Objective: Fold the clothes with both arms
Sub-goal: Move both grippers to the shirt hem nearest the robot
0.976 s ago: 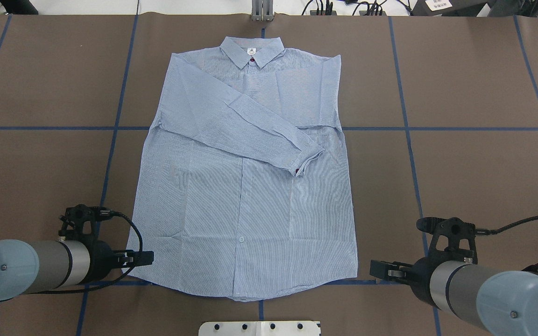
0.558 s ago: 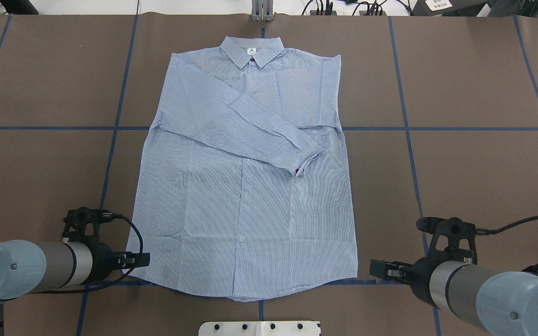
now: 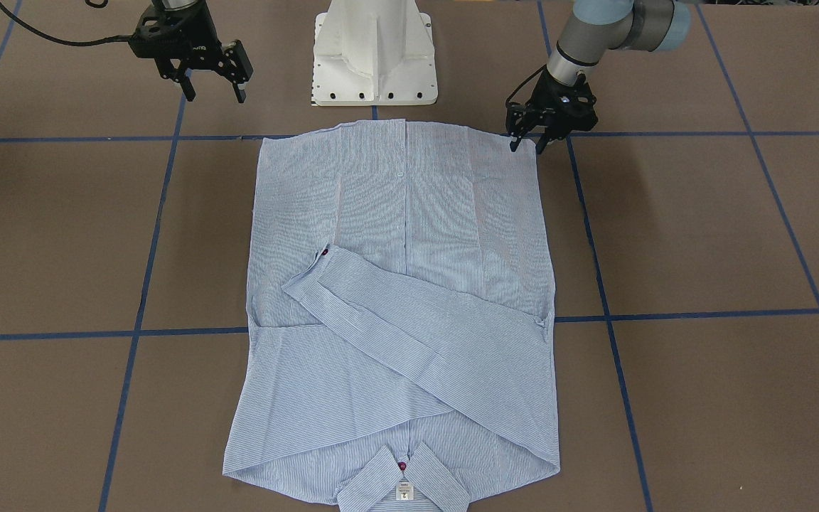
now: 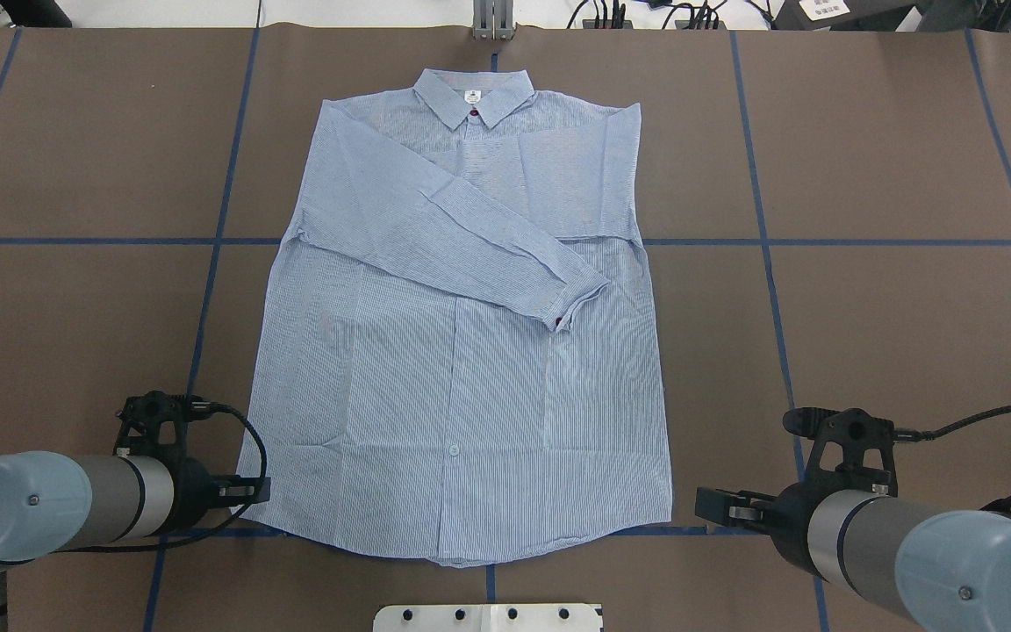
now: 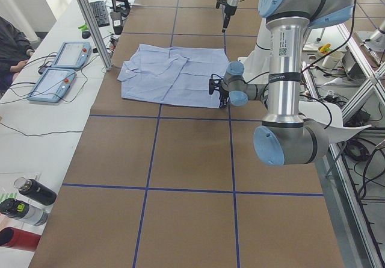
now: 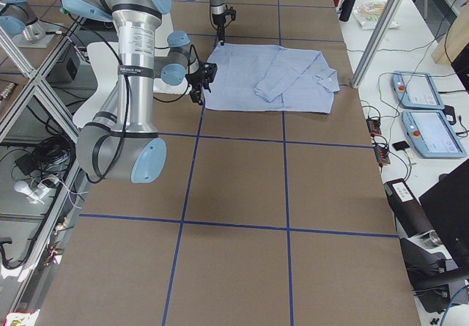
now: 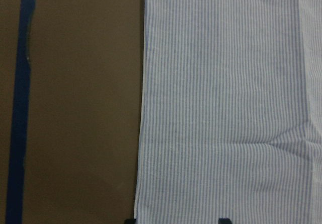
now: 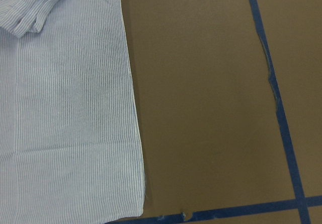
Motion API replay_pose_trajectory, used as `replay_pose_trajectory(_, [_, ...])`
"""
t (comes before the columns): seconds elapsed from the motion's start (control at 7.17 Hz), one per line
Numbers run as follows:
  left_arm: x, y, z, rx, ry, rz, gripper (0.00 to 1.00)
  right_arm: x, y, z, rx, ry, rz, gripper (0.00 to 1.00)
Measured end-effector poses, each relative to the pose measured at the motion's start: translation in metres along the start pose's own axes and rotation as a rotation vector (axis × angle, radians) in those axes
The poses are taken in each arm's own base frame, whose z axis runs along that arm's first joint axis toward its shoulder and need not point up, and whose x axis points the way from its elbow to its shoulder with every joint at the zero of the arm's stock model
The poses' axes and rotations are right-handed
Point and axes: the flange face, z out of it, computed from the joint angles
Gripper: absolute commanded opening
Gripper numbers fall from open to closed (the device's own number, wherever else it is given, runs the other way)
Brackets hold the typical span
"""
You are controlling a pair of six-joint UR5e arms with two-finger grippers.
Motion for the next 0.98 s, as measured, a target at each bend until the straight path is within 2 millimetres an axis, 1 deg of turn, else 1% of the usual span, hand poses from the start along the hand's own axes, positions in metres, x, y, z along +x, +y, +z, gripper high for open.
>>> replay_pose_trajectory(0.42, [-0.0012, 0.0001, 0.0025, -0.004, -0.019, -0.004, 0.55, 0.0001, 0.0001, 0.0006, 0.003, 0.001, -0.001, 1.0])
replay_pose_trajectory(0.56, [-0.0025, 0.0005, 0.004, -0.005, -0.023, -0.004, 0.51, 0.0002, 0.0002, 0.0007, 0.003, 0.001, -0.001, 1.0])
replay_pose_trajectory(0.7, [-0.003, 0.001, 0.0046, -0.007, -0.025, -0.004, 0.36, 0.0003, 0.0002, 0.0009, 0.003, 0.002, -0.001, 1.0])
replay_pose_trajectory(0.84, [-0.0029, 0.0019, 0.0048, -0.012, -0.024, -0.004, 0.11, 0.0006, 0.0002, 0.0009, 0.004, 0.002, -0.001, 1.0])
replay_pose_trajectory(0.98, [-0.0021, 0.0032, 0.0044, -0.024, -0.021, -0.006, 0.0, 0.0009, 0.0, 0.001, 0.004, 0.003, -0.001, 1.0])
